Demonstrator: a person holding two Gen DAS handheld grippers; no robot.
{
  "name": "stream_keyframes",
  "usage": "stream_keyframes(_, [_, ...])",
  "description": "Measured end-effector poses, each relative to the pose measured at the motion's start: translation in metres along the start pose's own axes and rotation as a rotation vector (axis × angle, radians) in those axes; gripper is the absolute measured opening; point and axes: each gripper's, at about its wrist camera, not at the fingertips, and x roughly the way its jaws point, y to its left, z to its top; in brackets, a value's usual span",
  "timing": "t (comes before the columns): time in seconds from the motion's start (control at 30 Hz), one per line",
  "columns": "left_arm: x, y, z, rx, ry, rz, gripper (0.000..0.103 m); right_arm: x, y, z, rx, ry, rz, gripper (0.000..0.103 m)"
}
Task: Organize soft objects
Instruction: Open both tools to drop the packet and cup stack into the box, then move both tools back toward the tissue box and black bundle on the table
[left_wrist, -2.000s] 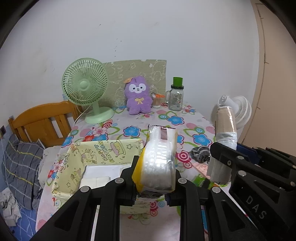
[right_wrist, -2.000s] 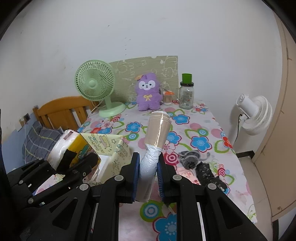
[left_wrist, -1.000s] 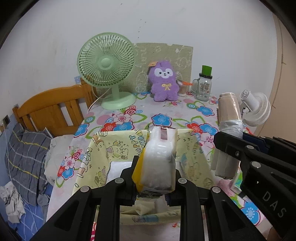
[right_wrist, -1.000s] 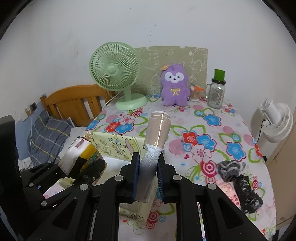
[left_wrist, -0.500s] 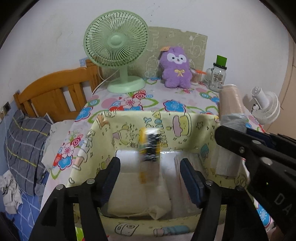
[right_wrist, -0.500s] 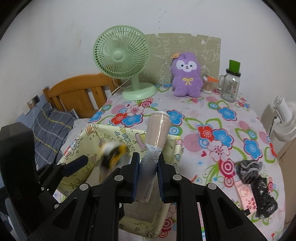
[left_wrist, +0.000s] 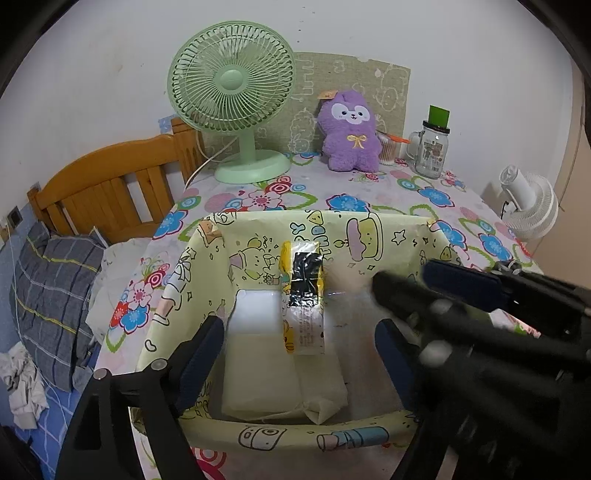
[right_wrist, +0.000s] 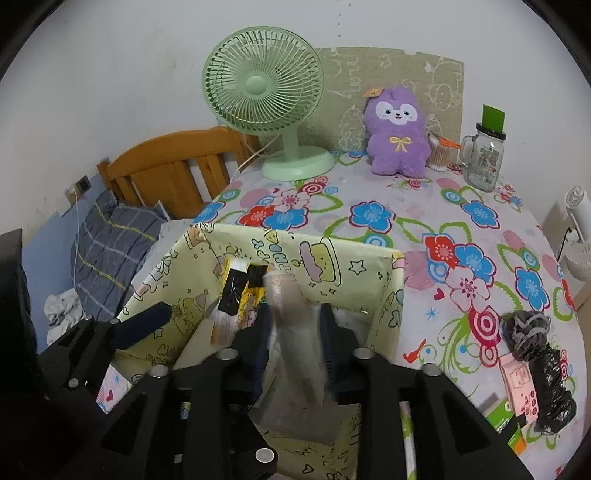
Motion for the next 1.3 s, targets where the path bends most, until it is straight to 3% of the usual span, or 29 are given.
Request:
stream_keyframes(0.07, [-0.002,0.001,0.001,-0.015,0.003,-0.009,0.087,-0.003,-0.002,-0.002,0.015,-0.006,-0.005,0.070])
stream_keyframes(0.5, [-0.028,-0.017,0.004,0.005,-0.033,0.001,0.088,-0.037,-0.013,-0.007,-0.003,-0.044,-0.054,0.073])
stream_keyframes(0.63, [-0.039,-0.028,0.004,0.021,-0.053,0.000,0.088,-0.052,-0.019,-0.010,0.005,-0.067,-0.070,0.079])
stream_keyframes(1.3, [-0.086,-0.080,0.004,0.077,-0.103,-0.027,0.089,-0.122,-0.050,-0.024,0.022,-0.141,-0.129,0.080])
